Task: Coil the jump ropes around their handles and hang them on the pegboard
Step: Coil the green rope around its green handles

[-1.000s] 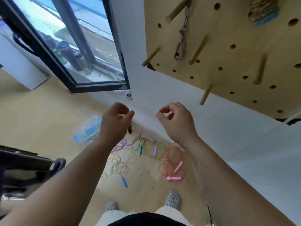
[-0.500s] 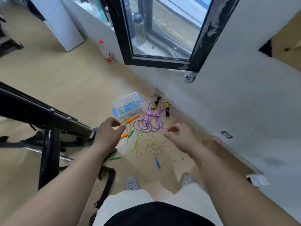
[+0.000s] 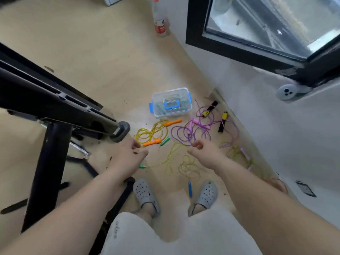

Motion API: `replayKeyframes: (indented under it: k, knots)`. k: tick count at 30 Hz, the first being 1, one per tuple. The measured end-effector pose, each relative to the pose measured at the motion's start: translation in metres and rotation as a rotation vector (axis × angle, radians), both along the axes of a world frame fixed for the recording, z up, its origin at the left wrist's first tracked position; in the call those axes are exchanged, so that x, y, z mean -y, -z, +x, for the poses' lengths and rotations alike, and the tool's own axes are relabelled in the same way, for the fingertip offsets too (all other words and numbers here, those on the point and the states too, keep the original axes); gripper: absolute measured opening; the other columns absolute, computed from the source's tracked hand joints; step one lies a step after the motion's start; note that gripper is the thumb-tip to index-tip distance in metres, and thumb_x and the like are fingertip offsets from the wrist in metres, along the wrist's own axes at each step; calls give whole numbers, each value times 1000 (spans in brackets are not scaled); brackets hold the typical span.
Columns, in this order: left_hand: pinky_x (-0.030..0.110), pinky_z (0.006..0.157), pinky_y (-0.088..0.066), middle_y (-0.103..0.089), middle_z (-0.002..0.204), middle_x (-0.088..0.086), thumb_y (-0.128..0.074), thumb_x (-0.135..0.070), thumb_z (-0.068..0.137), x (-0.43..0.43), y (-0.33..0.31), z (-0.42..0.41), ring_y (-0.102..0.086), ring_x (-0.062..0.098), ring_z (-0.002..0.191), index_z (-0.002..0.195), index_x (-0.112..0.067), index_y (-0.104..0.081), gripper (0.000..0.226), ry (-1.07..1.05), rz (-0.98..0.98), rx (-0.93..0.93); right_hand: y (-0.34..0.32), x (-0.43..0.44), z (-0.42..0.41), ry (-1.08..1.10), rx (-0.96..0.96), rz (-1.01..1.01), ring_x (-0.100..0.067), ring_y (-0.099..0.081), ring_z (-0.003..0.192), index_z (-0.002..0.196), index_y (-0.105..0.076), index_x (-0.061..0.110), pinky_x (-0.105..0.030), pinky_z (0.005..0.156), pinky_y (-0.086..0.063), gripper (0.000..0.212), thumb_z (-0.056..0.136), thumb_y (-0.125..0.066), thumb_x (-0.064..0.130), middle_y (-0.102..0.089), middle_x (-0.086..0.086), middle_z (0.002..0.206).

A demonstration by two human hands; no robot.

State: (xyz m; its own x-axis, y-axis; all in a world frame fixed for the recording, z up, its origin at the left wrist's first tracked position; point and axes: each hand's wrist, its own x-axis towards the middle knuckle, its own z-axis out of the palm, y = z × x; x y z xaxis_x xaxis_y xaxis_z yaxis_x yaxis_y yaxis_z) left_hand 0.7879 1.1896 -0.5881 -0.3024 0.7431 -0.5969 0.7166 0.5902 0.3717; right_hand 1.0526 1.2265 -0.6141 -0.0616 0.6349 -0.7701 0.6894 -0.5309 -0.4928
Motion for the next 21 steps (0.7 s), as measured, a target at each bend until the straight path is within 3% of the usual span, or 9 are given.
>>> replayKeyframes:
  k: [1, 3, 5, 8, 12, 18, 21]
  knots:
    - [27, 65, -40, -57, 113, -2, -71, -41, 89, -6, 26, -3, -53, 17, 98, 107, -26, -58, 27, -2, -15, 34, 22, -13, -9, -11, 3, 9, -22, -59, 108, 122, -60, 28, -43, 95, -53, 42, 87, -66, 51, -59, 2, 123]
    - [37, 81, -51, -57, 117, 3, -73, -41, 86, -21, 85, -9, -56, 22, 103, 105, -29, -56, 27, 16, -24, 92, 72, -34, -27, -26, 7, 25, -23, -59, 112, 125, -61, 25, -45, 98, -52, 45, 87, -67, 48, -60, -2, 127]
    - [41, 92, -51, -57, 119, 5, -74, -41, 85, -34, 153, -19, -57, 24, 105, 107, -29, -56, 30, 72, -64, 82, 132, -48, -46, -66, 31, 20, -24, -59, 114, 127, -62, 22, -44, 99, -51, 45, 88, -67, 45, -60, -3, 128]
    - [36, 86, -49, -57, 124, 4, -71, -45, 87, -46, 253, -34, -58, 23, 104, 123, -28, -55, 43, 174, -206, 38, 229, -53, -65, -106, 80, -29, -24, -60, 111, 124, -64, 25, -42, 95, -53, 43, 85, -68, 44, -60, -1, 127]
    - [35, 93, -50, -53, 140, 6, -68, -46, 90, -39, 374, -41, -56, 25, 123, 142, -26, -46, 60, 291, -361, 35, 353, -32, -72, -214, 153, -153, -24, -62, 109, 129, -60, 27, -34, 92, -51, 49, 83, -63, 42, -64, -1, 123]
    - [37, 96, -47, -44, 138, 7, -72, -42, 84, -17, 508, -22, -54, 31, 122, 148, -32, -39, 73, 658, -425, 0, 494, 1, -73, -388, 212, -211, -30, -53, 127, 144, -47, 30, -37, 105, -45, 63, 86, -67, 47, -48, -9, 144]
    - [39, 95, -48, -41, 135, 7, -70, -31, 85, -5, 557, -13, -51, 31, 124, 145, -35, -40, 67, 799, -430, -65, 542, 13, -71, -419, 208, -205, -33, -47, 133, 148, -40, 34, -36, 109, -41, 69, 86, -68, 46, -42, -12, 148]
